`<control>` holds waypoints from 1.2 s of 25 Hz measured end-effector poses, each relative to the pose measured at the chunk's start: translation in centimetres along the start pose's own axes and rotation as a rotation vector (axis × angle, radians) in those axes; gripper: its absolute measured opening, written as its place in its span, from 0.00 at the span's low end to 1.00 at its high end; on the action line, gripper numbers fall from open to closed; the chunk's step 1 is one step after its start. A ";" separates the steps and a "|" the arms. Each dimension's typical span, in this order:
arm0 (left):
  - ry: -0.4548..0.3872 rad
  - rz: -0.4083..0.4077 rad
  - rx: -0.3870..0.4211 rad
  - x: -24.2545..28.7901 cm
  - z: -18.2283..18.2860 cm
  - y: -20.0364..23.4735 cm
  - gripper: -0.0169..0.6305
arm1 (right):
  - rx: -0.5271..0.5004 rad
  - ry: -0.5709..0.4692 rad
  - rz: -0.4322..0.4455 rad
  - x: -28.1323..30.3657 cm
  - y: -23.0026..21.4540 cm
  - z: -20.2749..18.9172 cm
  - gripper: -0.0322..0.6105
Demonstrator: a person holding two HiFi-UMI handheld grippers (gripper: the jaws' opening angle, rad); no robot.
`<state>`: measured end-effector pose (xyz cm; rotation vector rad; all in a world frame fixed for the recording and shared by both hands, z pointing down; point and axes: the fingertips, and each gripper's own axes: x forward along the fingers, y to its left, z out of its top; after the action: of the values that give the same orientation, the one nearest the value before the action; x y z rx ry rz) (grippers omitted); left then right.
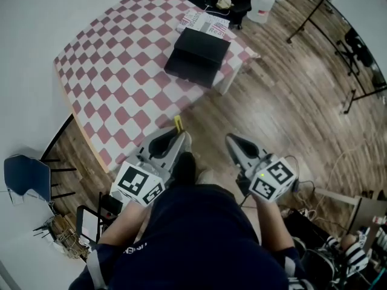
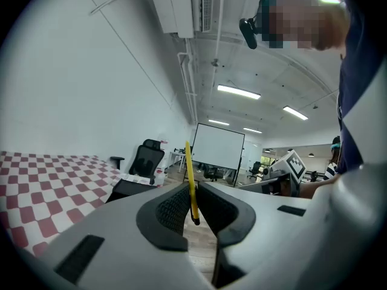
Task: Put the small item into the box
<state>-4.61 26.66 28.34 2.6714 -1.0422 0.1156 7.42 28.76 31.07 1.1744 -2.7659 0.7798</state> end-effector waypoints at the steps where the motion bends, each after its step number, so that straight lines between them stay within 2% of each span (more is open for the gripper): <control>1: 0.000 -0.003 -0.003 0.5 0.0 0.5 0.13 | 0.002 0.004 -0.005 0.4 -0.5 0.1 0.08; 18: 0.054 -0.077 -0.066 10.8 1.5 13.9 0.13 | 0.053 0.064 -0.060 13.9 -9.4 4.6 0.08; 30: 0.067 -0.097 -0.121 13.8 2.1 22.8 0.13 | 0.053 0.125 -0.102 22.2 -11.9 7.0 0.08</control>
<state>-9.84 0.95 33.73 2.5844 -0.8688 0.1186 0.82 3.82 35.04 1.2200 -2.5778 0.8884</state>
